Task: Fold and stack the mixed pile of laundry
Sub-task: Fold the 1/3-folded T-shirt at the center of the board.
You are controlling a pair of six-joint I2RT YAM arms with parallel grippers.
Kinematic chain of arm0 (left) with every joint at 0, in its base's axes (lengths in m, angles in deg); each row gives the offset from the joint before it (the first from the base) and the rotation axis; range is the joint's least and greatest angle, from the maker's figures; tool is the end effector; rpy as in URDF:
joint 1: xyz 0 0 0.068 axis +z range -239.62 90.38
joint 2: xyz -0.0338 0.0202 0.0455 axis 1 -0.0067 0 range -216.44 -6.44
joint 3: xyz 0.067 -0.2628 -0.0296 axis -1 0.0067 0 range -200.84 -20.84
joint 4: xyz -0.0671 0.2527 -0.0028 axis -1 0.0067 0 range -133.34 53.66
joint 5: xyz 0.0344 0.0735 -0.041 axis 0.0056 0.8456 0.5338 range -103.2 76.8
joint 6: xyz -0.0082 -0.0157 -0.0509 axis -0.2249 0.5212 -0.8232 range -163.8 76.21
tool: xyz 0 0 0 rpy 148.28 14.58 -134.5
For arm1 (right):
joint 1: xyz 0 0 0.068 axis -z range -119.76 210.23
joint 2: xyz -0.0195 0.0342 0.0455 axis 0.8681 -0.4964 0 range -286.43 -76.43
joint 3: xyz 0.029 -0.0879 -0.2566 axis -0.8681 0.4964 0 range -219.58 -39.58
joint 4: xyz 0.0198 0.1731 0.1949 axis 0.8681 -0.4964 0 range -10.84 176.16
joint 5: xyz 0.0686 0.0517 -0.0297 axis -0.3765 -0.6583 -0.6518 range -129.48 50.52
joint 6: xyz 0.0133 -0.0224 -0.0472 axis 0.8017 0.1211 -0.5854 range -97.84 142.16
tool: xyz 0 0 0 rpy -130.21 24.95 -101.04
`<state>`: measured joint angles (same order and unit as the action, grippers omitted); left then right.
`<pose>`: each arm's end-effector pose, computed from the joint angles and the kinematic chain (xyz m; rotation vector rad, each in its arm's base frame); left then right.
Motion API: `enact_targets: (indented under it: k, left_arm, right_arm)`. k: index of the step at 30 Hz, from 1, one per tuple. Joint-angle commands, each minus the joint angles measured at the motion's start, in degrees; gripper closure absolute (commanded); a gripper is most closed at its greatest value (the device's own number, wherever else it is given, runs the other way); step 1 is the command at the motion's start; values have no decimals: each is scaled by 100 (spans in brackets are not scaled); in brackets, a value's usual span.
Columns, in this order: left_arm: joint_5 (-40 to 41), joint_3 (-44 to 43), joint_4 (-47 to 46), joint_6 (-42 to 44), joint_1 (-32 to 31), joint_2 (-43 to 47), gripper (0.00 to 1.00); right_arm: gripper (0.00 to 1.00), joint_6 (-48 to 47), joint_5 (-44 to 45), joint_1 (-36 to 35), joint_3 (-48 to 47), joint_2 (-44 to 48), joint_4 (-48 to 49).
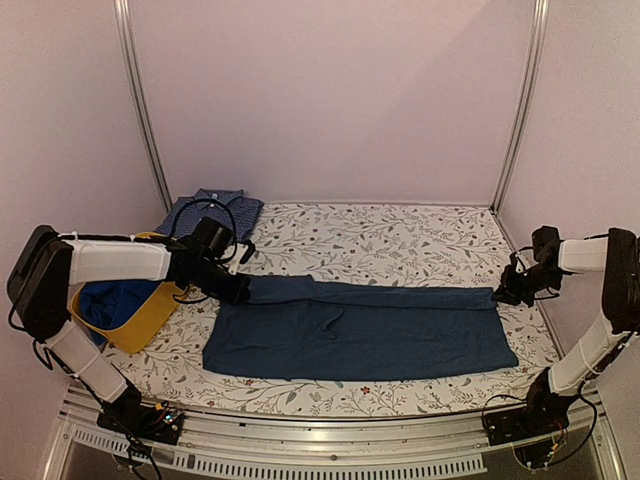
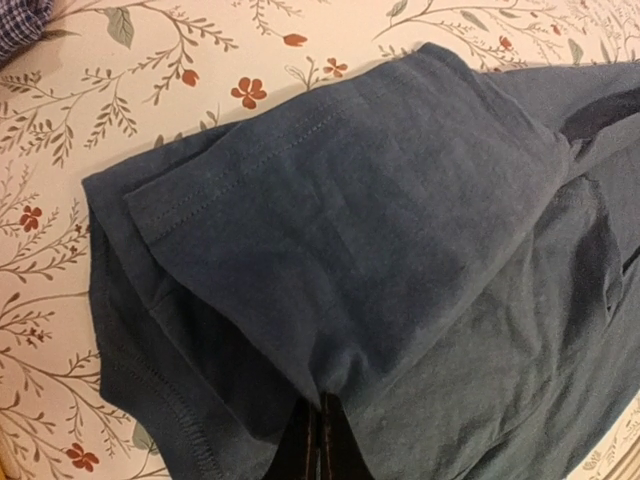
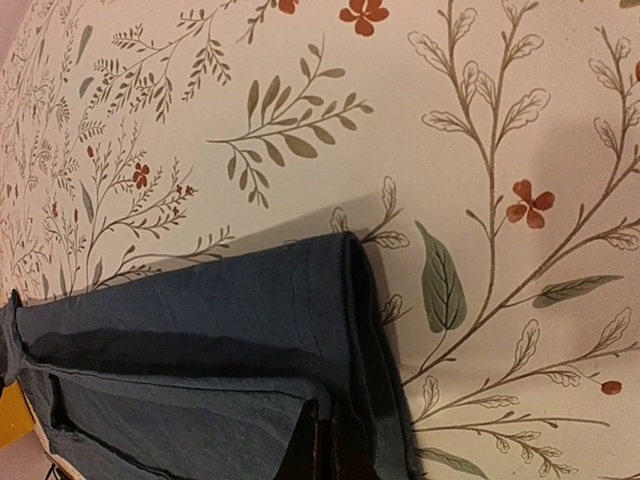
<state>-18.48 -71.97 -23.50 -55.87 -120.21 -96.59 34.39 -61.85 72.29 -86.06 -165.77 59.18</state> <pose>0.2612 -0.1582 0.1762 0.4585 2.6025 -0.3814 0.2709 -0.0441 0.1544 0.4828 2.7013 0.5430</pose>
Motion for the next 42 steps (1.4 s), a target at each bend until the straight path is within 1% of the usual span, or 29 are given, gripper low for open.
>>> enact_targets:
  k: [1,5,11,17,23,27,30,36,42]
  left_arm:
    - [157,-157,-96,27,-62,40,100]
    - [194,-316,82,125,-63,7,100]
    - [63,-96,45,97,-82,62,100]
    - [50,-22,44,45,-135,19,100]
    - [290,-289,327,44,-147,215,100]
    - [310,-484,527,61,-142,323,100]
    - [270,-495,565,56,-141,396,100]
    - [275,-235,533,-20,-139,447,100]
    - [306,-565,707,-20,-132,507,100]
  right_arm:
    - [100,78,54,16,-202,88,8]
    - [100,37,120,15,-322,88,-92]
    - [100,12,217,15,-166,-67,-41]
    - [100,-13,224,17,-247,-227,-21]
    - [100,-92,211,24,-585,21,-184]
    - [100,-158,292,40,-810,90,-321]
    - [100,-176,305,56,-745,92,-326]
    - [100,-129,285,87,-461,193,-270]
    - [100,-107,213,143,-795,234,-367]
